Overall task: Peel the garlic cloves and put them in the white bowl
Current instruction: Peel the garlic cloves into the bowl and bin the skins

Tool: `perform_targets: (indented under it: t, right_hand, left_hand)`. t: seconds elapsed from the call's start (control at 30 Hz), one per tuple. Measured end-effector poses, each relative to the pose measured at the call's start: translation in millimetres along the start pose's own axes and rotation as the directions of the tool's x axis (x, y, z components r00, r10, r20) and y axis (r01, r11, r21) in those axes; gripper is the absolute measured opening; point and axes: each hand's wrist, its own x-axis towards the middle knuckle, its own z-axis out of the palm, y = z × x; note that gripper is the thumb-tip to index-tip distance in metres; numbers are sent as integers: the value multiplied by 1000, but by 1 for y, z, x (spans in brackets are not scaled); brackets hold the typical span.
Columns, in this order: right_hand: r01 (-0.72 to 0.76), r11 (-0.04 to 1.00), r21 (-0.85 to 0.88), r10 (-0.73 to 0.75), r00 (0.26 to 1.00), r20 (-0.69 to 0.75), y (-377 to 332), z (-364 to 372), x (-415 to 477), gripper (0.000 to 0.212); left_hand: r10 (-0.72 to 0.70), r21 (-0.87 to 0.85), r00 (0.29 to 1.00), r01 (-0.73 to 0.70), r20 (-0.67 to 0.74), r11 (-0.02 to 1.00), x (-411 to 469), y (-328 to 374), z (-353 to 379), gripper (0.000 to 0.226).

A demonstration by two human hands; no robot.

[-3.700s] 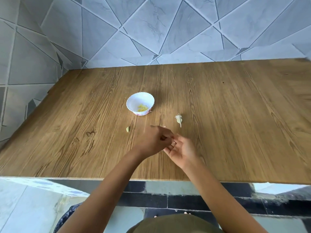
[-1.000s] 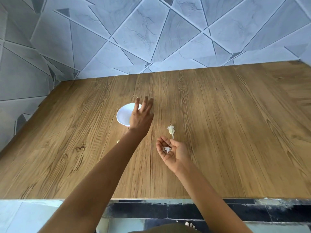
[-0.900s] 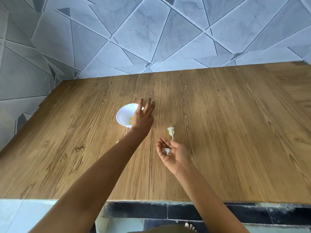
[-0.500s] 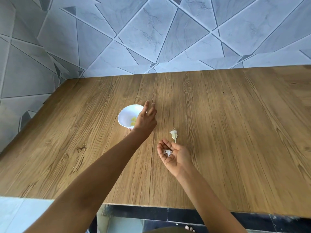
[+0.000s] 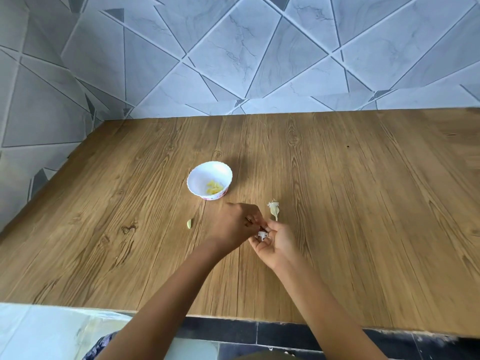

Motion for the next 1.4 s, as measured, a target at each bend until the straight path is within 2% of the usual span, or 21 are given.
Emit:
perform_targets:
  t: [0.13,0.33,0.5,0.7,0.77,0.87,0.97,1.03,1.13,1.17,1.3,1.4]
  right_hand:
    - [30,1000,-10,-30,999,-20,4,1,-4,26]
    - [47,999,6,-47,999,3,13,3,-5,29]
    - [59,998,12,-60,998,19,24,6,-12,29]
    - [-16,991,-134,17,1000,7,65,26,-9,30]
    - [-81,973,-214,86,996,13,82,35,-7,31]
    - [-182,918,-353,210,977,43,113,49,-4,33]
    - [-313,808,-499,391,919,57,163,59,-5,33]
    - [-367,736,-569,488,870,69,194,60,-8,35]
    - [-448,594,-668,614,789,16,254,57,-16,32]
    - [-471,558,-684,642,767,-4,271,55,-18,31]
    - [-518,420,-745,701,706,-96,342,47,-16,29]
    - [-534,362,-764,701,696,-154,396,42,-5,32]
  left_hand:
    - [8,43,1000,-10,27,999,-9,0,-2,20]
    - [-28,-194,993,6,-113,981,-23,-1,-15,22]
    - [-233,-356,937,132,-259,925,-48,-24,-23,17]
    - [-422,-429,834,256,-355,866,-105,-70,-49,18]
    - [-484,-423,774,310,-408,852,-129,-80,-59,19]
    - [-609,-483,625,388,-488,785,-170,-91,-72,21]
    - [-723,-570,411,446,-555,690,-227,-99,-84,18]
    - [-759,-615,304,450,-576,648,-260,-103,-86,18]
    - [-793,-671,102,475,-601,569,-319,-111,-86,20]
    - [-799,-689,55,473,-598,548,-333,-114,-85,20]
    - [-817,-749,-73,451,-572,485,-385,-137,-81,20]
    - [-847,-798,-127,430,-515,421,-416,-171,-82,17]
